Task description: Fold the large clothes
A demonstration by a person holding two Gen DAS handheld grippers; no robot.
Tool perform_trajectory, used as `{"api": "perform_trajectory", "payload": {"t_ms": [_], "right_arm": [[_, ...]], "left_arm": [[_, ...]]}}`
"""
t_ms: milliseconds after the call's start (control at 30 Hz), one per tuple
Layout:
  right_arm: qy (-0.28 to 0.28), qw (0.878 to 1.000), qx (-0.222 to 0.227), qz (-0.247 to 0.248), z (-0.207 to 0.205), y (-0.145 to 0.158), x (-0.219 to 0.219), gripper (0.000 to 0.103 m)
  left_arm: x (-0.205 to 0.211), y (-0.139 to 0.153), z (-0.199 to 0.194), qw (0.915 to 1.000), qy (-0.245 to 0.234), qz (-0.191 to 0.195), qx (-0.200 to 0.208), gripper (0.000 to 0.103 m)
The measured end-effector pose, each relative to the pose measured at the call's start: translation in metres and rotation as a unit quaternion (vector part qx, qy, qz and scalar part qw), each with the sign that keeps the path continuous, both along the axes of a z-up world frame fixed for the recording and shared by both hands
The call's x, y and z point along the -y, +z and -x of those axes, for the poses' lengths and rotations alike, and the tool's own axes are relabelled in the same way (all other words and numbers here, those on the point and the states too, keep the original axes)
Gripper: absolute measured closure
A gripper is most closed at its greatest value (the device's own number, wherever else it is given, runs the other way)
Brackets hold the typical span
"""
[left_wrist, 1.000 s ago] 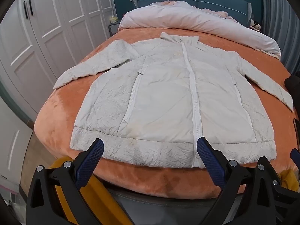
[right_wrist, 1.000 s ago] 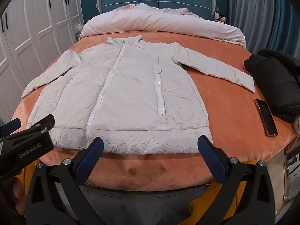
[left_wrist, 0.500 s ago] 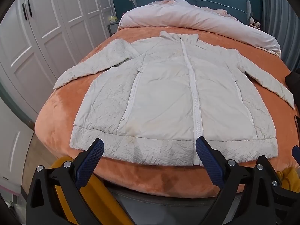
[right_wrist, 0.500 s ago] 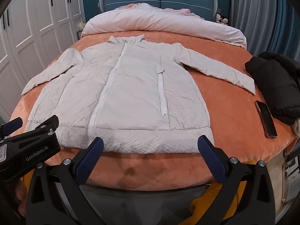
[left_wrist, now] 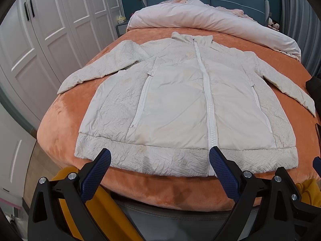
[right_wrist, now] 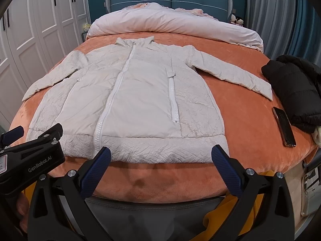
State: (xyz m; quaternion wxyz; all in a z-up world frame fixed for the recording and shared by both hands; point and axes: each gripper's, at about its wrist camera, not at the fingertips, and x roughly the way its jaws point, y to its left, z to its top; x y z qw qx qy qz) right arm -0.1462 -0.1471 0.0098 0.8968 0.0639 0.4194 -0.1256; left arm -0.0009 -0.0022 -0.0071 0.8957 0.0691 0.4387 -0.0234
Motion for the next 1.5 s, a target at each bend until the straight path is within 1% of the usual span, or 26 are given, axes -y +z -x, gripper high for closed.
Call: {"api": "perform_trajectory", "payload": {"t_ms": [1167, 1267, 1333, 1367, 1433, 1500], "right_arm": [[0.0, 1.0, -0.011, 0.007, 0.0, -0.005, 0.0, 0.005], [0.012, 1.0, -0.016, 0.009, -0.001, -0.007, -0.005, 0.005], [0.019, 0.999, -0.012, 0.023, -0.001, -0.006, -0.014, 0.005], [0.02, 0.999, -0.011, 0.039, -0.001, -0.006, -0.018, 0.005], [0.031, 0.999, -0.009, 0.044, -0.001, -0.005, -0.021, 0.005], [0.029, 0.999, -0.01, 0.044, 0.0, -0.005, -0.019, 0.005]], "left_arm": [[-0.002, -0.009, 0.0, 1.0, 0.004, 0.002, -0.007, 0.009], [0.0, -0.008, 0.001, 0.9999, -0.01, 0.01, -0.009, 0.009], [0.008, -0.007, 0.006, 0.9998, -0.021, -0.004, 0.001, 0.01], [0.009, -0.006, 0.008, 0.9997, -0.021, -0.008, 0.008, 0.01], [0.009, -0.005, 0.007, 0.9997, -0.024, -0.005, 0.006, 0.009], [0.005, -0.003, 0.005, 0.9999, -0.012, -0.005, 0.011, 0.009]]}}
